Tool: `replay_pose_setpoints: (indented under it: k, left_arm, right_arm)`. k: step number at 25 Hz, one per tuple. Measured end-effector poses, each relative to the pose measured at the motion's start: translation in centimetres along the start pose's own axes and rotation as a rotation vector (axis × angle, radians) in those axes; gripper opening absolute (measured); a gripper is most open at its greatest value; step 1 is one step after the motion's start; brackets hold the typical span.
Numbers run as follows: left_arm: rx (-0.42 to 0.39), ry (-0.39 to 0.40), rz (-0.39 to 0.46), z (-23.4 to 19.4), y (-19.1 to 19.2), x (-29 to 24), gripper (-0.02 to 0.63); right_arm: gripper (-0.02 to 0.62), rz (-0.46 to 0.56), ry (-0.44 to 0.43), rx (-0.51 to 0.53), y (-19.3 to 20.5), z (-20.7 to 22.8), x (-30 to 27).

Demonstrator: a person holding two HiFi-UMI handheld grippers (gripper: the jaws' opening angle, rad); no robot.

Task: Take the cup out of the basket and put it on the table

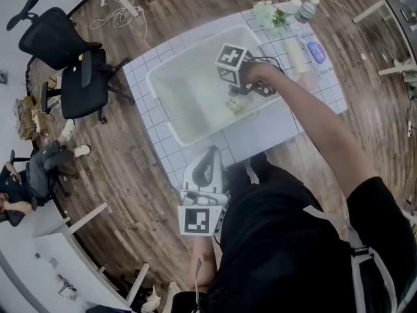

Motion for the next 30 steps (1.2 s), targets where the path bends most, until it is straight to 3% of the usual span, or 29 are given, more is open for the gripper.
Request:
replay_pose_setpoints:
  k: [6,14,23,30]
  left_arm:
    - [0.006,-0.005,-0.004,-0.2,0.0,0.2,0.009]
    - [0.007,-0.009,-0.007,-0.4,0.2,0.5,0.009]
    - [0.007,-0.009,-0.011,-0.3,0.3,0.6,0.009]
    - [0.005,-0.009,-0.008,-0.3,0.2,0.5,0.009]
  right_arm:
    - [0.155,-0.108,0.028,-0.073,0.9,0.7,-1.7]
    - [0.152,-0.172,0.043,-0.145,2.1,1.6,-3.4]
    - [0.054,-0.113,0.004,-0.141,1.8,1.0,-3.7]
    - [0.035,-0.059,-0.058,-0.108,1.2,-0.2,-2.9]
Point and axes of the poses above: the fingertips, and each gripper's own axes: x backward along the fingers, z to its right, y out of its underside, the point moved 4 cm from there along x, backward along the fingers, and after that the axes turned 13 degrees about y, right-handed, at the moved point
